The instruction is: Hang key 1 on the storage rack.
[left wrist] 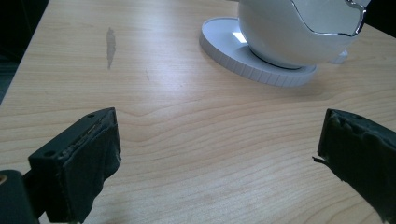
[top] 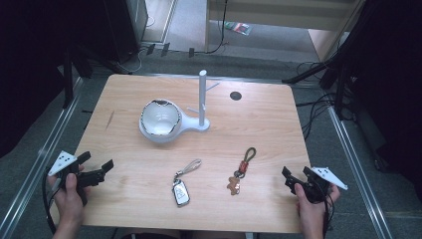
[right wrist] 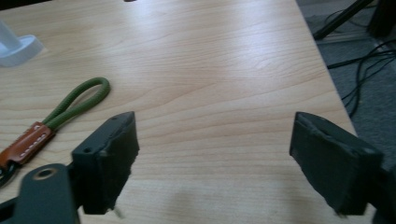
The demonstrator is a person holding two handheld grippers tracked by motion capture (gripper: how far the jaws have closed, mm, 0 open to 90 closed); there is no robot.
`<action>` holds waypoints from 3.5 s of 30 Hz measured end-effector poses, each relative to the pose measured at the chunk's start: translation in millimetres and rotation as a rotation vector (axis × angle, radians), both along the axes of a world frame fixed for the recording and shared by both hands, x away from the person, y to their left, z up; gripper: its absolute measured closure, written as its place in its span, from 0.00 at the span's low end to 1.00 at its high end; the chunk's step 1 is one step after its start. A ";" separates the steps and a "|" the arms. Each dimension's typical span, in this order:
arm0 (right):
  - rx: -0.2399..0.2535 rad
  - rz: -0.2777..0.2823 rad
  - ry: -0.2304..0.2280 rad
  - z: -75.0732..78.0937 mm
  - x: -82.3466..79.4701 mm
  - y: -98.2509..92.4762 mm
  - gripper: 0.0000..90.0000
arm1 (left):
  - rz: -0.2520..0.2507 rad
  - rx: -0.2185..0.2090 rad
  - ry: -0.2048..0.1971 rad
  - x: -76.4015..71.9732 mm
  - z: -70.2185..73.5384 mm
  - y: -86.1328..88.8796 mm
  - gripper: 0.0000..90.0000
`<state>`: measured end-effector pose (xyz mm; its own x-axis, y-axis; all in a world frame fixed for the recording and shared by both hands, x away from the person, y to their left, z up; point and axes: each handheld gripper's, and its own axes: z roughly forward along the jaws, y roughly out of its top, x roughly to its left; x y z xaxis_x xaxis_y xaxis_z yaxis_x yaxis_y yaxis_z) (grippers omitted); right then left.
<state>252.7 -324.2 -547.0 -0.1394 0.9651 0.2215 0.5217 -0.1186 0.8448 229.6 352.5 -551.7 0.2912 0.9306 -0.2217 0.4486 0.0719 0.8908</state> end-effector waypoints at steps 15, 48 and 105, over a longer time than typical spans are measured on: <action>-0.020 0.005 0.045 1.8 -0.1 7.5 0.32 | 0.002 -0.013 0.022 2.0 -0.2 1.2 0.00; -0.355 0.217 0.388 34.2 35.5 71.3 0.29 | -0.018 -0.009 0.032 2.1 -0.3 0.1 0.00; -0.288 0.284 0.762 51.8 102.2 137.5 0.51 | 0.026 -0.015 0.035 3.0 -0.5 1.4 0.15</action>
<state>354.9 -186.7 -495.2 -0.2966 0.9493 0.1044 0.9360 0.2672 0.2293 232.6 353.9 -552.2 0.2583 0.9345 -0.2449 0.4772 0.0970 0.8734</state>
